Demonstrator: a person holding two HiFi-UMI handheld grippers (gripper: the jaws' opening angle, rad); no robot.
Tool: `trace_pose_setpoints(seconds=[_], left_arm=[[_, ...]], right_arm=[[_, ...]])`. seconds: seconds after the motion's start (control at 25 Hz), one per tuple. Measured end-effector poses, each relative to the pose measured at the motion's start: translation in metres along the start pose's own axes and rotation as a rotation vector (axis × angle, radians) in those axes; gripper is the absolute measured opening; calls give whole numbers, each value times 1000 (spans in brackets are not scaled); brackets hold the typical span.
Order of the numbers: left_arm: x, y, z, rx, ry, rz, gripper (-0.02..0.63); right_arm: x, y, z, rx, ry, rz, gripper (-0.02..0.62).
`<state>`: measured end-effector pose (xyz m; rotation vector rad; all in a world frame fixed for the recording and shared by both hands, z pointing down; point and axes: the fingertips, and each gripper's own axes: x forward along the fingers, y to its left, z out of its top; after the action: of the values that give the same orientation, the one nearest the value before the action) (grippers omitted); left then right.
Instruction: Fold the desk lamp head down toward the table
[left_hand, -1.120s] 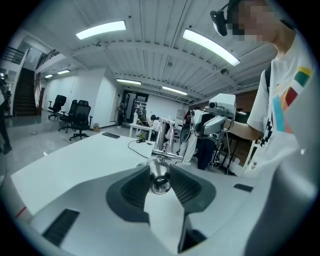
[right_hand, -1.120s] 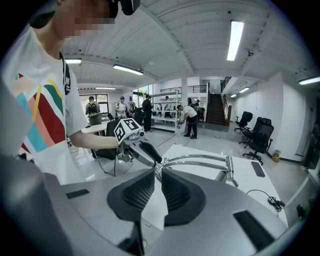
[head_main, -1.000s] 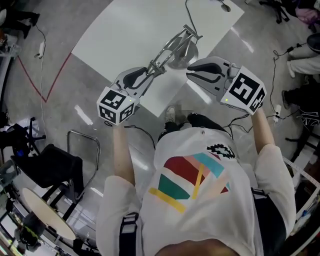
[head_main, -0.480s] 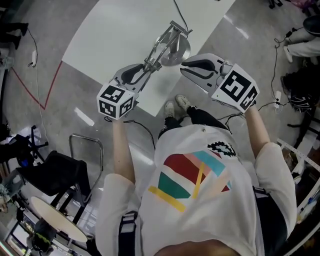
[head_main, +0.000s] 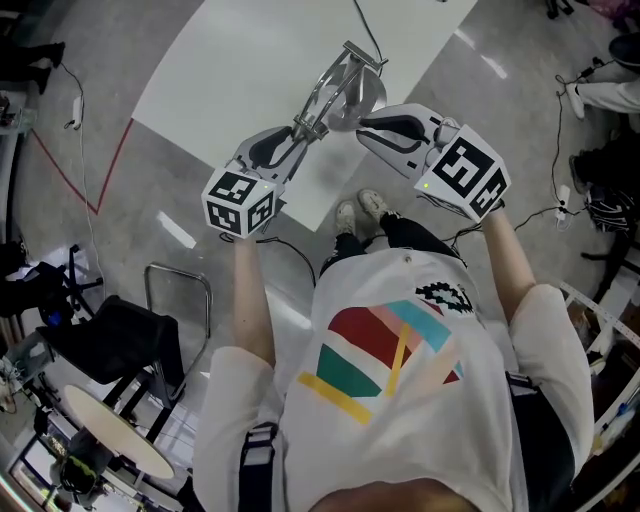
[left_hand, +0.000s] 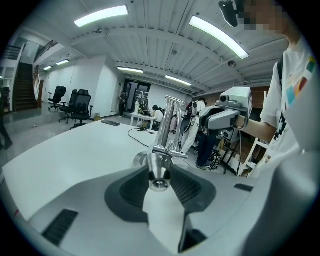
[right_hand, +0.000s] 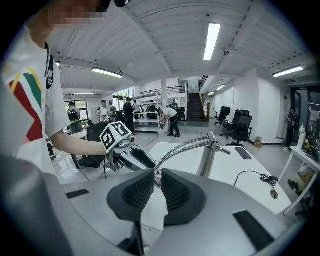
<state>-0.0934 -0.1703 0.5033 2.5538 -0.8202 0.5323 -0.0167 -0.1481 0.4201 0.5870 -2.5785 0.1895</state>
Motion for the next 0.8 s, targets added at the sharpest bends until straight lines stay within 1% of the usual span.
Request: trace_pose_setpoints(seconds=[0.08,0.12,0.2,0.28,0.36,0.44,0.52,0.6,0.64,0.72,0.8], left_arm=[[-4,0,1,-7,-20,17,170],[-9,-1,5,-16,-44,24,170],[-23,-3,23,-43,-125,38,170],[-41,-5,55,-67,-246,55,169],[-60,-11,97,-81,-383,71,169],[-78,-18,138,-84,-509,107,121],[-94,-27,172,-84,-625,163,58],[-105,-42,199,-64,-729,204,46],[-108,-52,209,-42,-771,218,46],[-111,-70,224,5,-830,235,46],[-112,-86,234,29,-863,233,46]], right_arm=[[0,1,3,-4,-11,-4,50],[-1,2,6,-7,-19,-9,51],[-8,0,12,-13,-39,-31,51],[-18,-7,22,-12,-72,-70,51],[-32,-16,39,-9,-122,-131,51],[-48,-29,62,-8,-192,-222,49],[-67,-45,85,9,-281,-346,50],[-87,-58,102,67,-377,-451,51],[-96,-62,108,103,-423,-479,51],[-110,-62,117,156,-501,-491,51],[-120,-56,123,176,-555,-485,51]])
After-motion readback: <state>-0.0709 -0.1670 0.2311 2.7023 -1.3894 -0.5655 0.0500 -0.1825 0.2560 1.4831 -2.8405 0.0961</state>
